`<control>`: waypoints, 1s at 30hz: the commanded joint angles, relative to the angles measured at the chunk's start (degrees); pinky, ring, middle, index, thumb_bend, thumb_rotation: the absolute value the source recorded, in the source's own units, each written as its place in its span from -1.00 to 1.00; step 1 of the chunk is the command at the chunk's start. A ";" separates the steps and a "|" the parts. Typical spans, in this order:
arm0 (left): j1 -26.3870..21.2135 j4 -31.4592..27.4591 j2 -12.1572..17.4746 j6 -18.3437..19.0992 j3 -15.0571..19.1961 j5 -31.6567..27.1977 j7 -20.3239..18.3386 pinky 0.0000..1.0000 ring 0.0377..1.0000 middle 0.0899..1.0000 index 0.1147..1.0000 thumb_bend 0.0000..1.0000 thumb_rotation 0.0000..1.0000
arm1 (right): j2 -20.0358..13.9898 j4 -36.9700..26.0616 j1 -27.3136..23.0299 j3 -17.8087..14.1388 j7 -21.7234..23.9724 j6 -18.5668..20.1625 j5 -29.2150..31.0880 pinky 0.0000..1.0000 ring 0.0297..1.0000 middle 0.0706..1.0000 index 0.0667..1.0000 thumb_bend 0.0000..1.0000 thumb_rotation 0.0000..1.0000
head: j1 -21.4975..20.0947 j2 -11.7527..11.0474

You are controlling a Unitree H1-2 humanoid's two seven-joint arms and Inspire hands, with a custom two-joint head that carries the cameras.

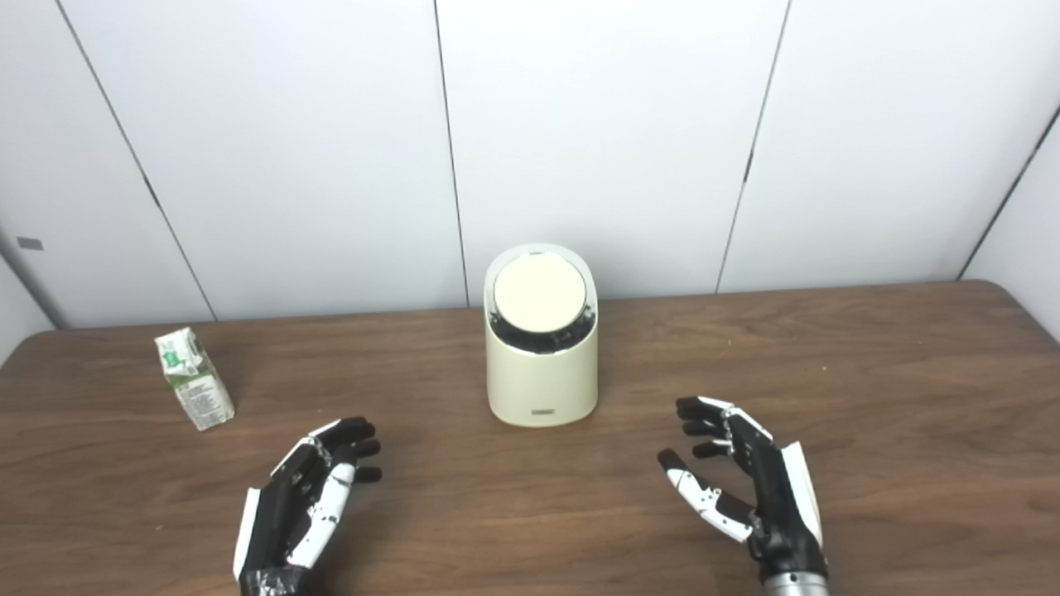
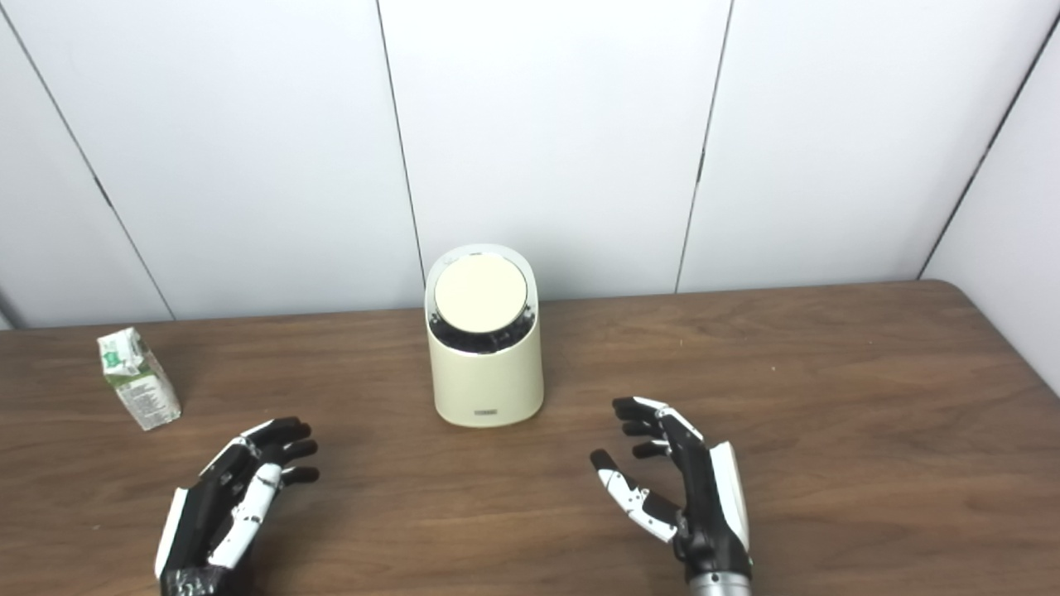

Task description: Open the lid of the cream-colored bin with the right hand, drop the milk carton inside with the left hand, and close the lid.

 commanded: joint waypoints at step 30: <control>-2.07 -0.68 -0.87 -1.60 -0.55 0.97 0.43 0.22 0.39 0.40 0.35 -0.34 -0.19 | -3.05 -10.70 -7.30 1.76 5.92 4.89 -4.64 0.38 0.58 0.62 0.59 -0.32 0.72 | 0.42 -0.79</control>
